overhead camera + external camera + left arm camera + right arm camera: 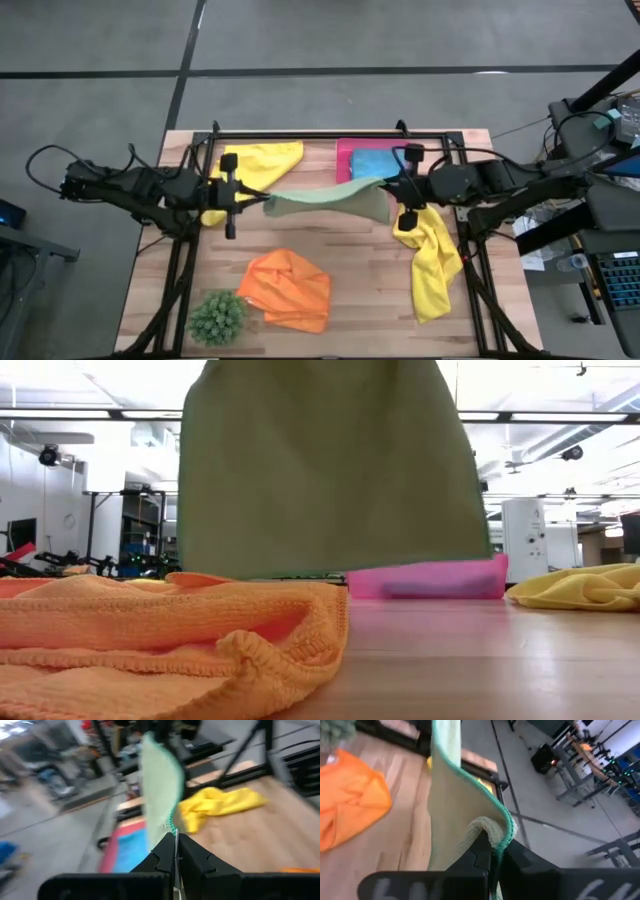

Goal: Fold microfiber towels
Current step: Fold the green microfiber cloth

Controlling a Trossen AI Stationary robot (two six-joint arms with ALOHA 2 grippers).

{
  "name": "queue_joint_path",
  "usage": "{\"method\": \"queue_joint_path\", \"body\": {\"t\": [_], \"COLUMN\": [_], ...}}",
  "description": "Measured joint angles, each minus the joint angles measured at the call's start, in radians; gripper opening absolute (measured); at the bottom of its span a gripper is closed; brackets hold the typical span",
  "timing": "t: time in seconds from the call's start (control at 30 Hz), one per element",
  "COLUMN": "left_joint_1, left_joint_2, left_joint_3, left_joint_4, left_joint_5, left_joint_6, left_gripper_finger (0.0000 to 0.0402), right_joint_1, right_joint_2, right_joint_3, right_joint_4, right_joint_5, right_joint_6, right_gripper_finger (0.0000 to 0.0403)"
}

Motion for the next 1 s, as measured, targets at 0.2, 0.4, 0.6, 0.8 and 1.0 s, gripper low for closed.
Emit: {"method": "queue_joint_path", "body": {"t": [0.2, 0.4, 0.6, 0.8, 1.0], "left_joint_1": [-0.007, -0.047, -0.099, -0.128, -0.140], "left_joint_2": [0.013, 0.091, 0.206, 0.318, 0.413], "left_joint_3": [-0.089, -0.184, -0.208, -0.207, -0.205], "left_joint_4": [-0.032, 0.026, 0.105, 0.112, 0.195], "left_joint_5": [0.170, 0.264, 0.313, 0.379, 0.473], "left_joint_6": [-0.198, -0.351, -0.438, -0.546, -0.600], "left_gripper_finger": [0.0000, 0.0000, 0.0000, 0.0000, 0.0000], "right_joint_1": [0.001, 0.006, 0.028, 0.070, 0.127], "right_joint_2": [0.006, 0.012, 0.026, 0.056, 0.115], "right_joint_3": [-0.046, -0.178, -0.355, -0.491, -0.552], "right_joint_4": [-0.129, -0.096, 0.038, 0.237, 0.367], "right_joint_5": [-0.250, -0.553, -0.639, -0.738, -0.848], "right_joint_6": [0.160, 0.271, 0.367, 0.469, 0.566], "right_gripper_finger": [0.0008, 0.0008, 0.0008, 0.0008, 0.0008]}}
